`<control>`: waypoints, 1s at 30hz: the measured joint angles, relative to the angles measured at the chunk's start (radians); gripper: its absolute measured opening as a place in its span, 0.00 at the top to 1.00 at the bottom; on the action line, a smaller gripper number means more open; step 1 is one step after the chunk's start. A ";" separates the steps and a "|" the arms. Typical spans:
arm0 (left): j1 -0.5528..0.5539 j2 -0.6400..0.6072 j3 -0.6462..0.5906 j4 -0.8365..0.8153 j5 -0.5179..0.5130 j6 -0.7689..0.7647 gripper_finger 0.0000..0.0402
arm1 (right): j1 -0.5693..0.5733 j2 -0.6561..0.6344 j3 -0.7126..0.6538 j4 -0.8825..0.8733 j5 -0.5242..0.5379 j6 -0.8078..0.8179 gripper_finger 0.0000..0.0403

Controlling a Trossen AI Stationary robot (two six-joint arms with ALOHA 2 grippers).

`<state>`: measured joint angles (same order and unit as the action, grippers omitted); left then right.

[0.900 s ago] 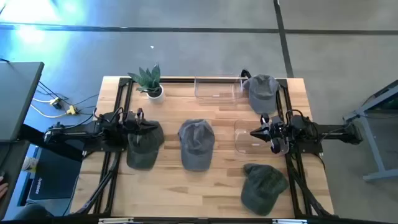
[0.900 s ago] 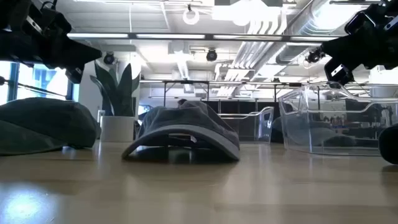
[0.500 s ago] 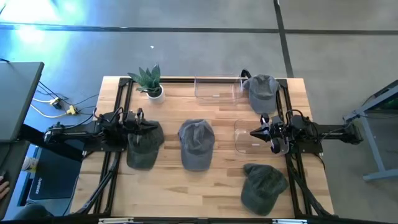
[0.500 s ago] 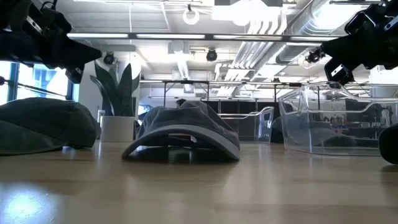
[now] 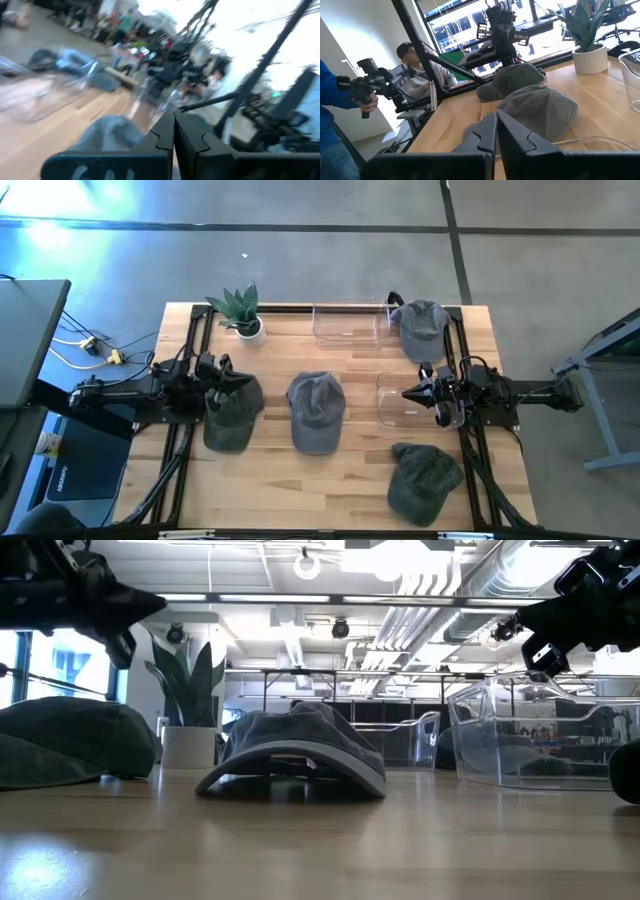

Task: Pick & Place hat
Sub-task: Put the bottom gray cap into the top transparent bin

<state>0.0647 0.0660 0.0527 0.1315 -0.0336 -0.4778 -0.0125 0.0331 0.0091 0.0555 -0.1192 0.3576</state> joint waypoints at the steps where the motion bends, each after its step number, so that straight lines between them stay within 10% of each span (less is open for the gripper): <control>1: 0.000 0.036 0.021 -0.001 -0.012 0.005 1.00 | 0.000 0.000 0.000 -0.001 0.000 0.000 0.97; 12: 0.000 0.709 0.371 0.001 0.021 0.159 0.95 | 0.000 0.000 0.000 -0.006 0.000 0.000 0.97; 25: 0.060 1.409 0.962 -0.486 -0.010 0.269 0.34 | 0.000 0.000 0.000 -0.008 0.000 0.000 0.97; 30: 0.107 1.598 1.092 -0.601 0.126 0.270 0.22 | 0.000 0.000 0.000 -0.007 0.000 0.000 0.97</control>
<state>0.1721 1.6640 1.1448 -0.4696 0.0928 -0.2078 -0.0125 0.0334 0.0093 0.0483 -0.1188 0.3576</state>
